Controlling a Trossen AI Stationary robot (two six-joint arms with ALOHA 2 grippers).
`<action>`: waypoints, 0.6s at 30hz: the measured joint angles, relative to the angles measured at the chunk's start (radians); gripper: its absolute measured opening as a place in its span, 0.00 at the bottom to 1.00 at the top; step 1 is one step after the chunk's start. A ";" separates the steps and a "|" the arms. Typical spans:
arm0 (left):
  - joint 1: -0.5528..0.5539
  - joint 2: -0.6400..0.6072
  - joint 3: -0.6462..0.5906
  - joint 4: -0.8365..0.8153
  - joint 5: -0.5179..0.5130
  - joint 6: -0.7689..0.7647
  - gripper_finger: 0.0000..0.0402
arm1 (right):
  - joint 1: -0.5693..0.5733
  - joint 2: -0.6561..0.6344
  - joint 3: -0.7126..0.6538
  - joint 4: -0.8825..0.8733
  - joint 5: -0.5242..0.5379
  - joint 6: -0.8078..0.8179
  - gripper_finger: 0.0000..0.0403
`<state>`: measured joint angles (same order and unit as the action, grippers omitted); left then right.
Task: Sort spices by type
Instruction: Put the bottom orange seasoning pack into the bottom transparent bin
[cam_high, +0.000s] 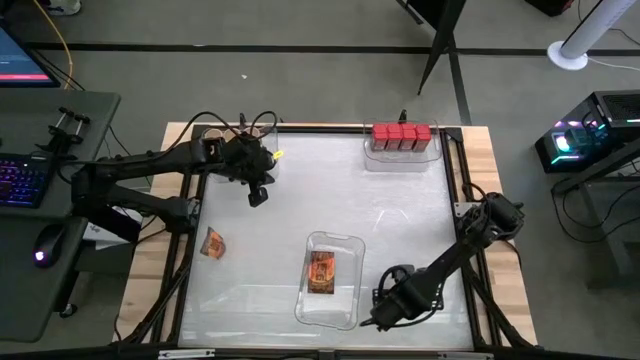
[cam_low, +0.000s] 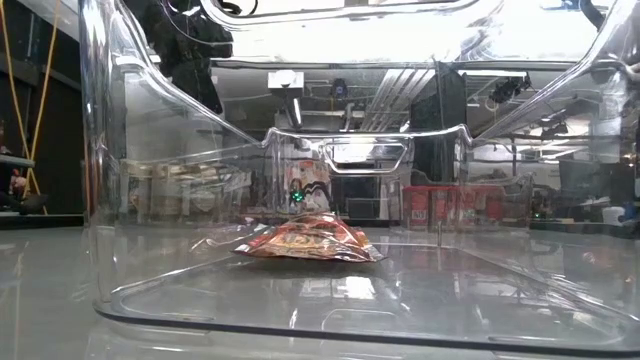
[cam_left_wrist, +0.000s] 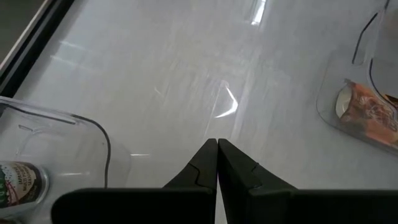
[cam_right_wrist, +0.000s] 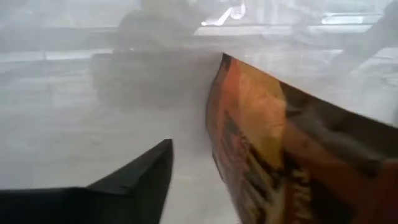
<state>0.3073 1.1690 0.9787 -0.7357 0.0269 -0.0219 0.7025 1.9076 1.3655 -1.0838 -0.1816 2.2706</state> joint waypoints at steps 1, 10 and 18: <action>0.000 0.000 0.000 0.000 0.000 0.000 0.00 | -0.001 0.000 0.000 -0.002 -0.012 0.000 0.56; 0.000 0.005 0.000 0.009 -0.002 0.033 0.00 | -0.001 -0.033 0.000 -0.014 0.010 -0.076 0.06; 0.000 0.005 0.000 -0.006 -0.001 0.023 0.00 | -0.002 -0.252 0.069 -0.183 0.186 -0.136 0.06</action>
<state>0.3072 1.1740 0.9783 -0.7419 0.0260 0.0015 0.7005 1.6555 1.4342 -1.2670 0.0048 2.1342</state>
